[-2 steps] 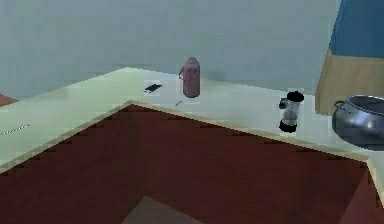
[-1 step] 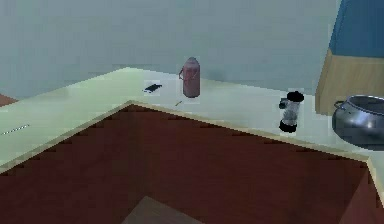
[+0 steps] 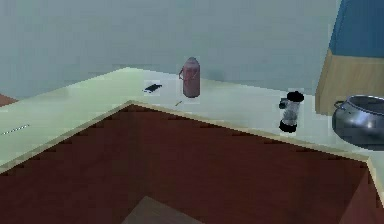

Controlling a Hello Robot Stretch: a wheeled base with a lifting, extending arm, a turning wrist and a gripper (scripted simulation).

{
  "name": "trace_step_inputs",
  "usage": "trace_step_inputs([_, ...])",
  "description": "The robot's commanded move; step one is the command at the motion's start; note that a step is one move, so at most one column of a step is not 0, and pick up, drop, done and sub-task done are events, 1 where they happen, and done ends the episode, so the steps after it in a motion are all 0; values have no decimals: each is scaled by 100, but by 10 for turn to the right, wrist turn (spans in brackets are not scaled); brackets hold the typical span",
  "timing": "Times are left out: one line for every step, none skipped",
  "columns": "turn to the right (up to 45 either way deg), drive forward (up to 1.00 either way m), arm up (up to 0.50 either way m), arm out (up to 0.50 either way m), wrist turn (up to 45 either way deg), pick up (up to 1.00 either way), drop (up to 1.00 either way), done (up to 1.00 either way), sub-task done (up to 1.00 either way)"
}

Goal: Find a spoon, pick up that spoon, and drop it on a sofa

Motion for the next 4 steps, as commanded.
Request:
trace_step_inputs([0, 0, 0, 0, 450, 0, 0, 0, 0])
trace_step_inputs([0, 0, -14, 0, 0, 0, 0, 0, 0])
trace_step_inputs([0, 0, 0, 0, 0, 100, 0, 0, 0])
trace_step_inputs([0, 0, 10, 0, 0, 0, 0, 0, 0])
